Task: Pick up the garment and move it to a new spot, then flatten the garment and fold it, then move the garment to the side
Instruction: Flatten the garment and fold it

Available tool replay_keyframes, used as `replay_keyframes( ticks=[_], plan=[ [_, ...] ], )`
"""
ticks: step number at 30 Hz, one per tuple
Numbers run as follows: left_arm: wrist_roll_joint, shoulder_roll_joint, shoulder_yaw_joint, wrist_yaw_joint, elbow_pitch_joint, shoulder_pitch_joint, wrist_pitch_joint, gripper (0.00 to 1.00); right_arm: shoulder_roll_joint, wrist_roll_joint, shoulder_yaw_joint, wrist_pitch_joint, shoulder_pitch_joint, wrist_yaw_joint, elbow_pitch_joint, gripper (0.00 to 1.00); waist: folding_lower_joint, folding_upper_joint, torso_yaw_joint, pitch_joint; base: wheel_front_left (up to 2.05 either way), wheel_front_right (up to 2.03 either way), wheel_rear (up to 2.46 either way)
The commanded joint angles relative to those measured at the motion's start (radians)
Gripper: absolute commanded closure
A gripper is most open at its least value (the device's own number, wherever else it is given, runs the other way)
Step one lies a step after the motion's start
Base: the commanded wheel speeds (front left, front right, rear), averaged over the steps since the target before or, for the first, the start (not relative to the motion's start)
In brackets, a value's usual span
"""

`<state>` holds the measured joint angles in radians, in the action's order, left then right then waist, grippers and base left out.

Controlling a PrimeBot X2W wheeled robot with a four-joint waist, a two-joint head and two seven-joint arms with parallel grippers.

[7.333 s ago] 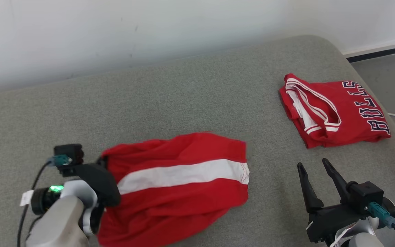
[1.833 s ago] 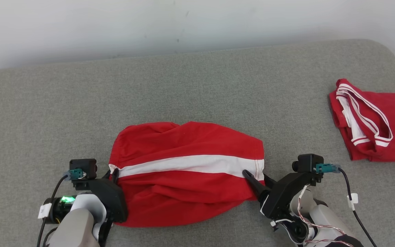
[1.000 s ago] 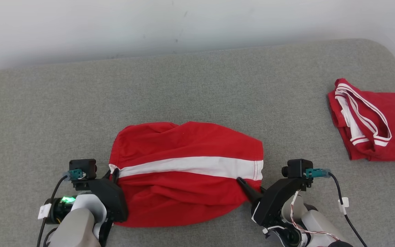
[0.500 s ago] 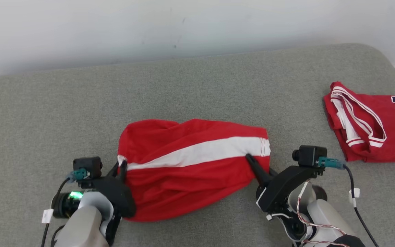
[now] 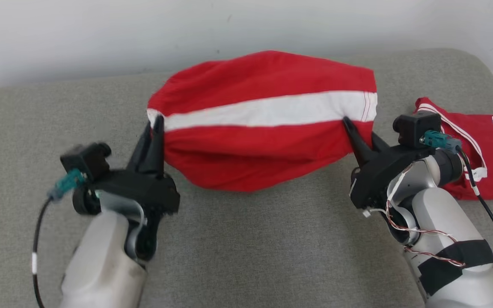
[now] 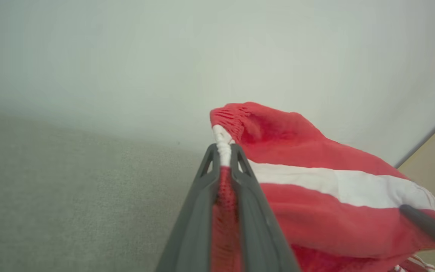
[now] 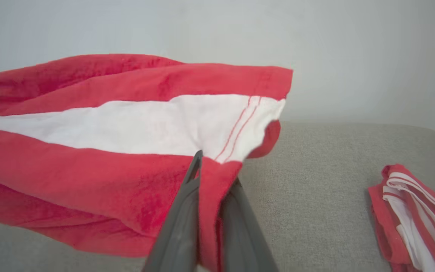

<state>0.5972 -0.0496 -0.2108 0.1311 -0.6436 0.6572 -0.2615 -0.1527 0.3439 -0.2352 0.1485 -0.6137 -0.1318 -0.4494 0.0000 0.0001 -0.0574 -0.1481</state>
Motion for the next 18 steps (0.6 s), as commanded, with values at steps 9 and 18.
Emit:
replay_keyframes(
  ticks=[9, 18],
  plan=[
    [0.059, -0.003, -0.075, -0.053, 0.054, -0.233, -0.004, 1.00, -0.081, 0.101, -0.035, 0.119, 0.107, 0.003, -0.068, 1.00, 0.0000, -0.0001, 0.019, -0.009, 0.00, 0.00, 0.00],
    [0.075, -0.003, -0.130, -0.084, 0.058, -0.319, -0.004, 0.00, -0.105, 0.104, -0.034, 0.134, 0.153, 0.003, -0.089, 0.00, 0.0000, -0.0001, 0.028, 0.013, 0.00, 0.00, 0.00]
  ],
)
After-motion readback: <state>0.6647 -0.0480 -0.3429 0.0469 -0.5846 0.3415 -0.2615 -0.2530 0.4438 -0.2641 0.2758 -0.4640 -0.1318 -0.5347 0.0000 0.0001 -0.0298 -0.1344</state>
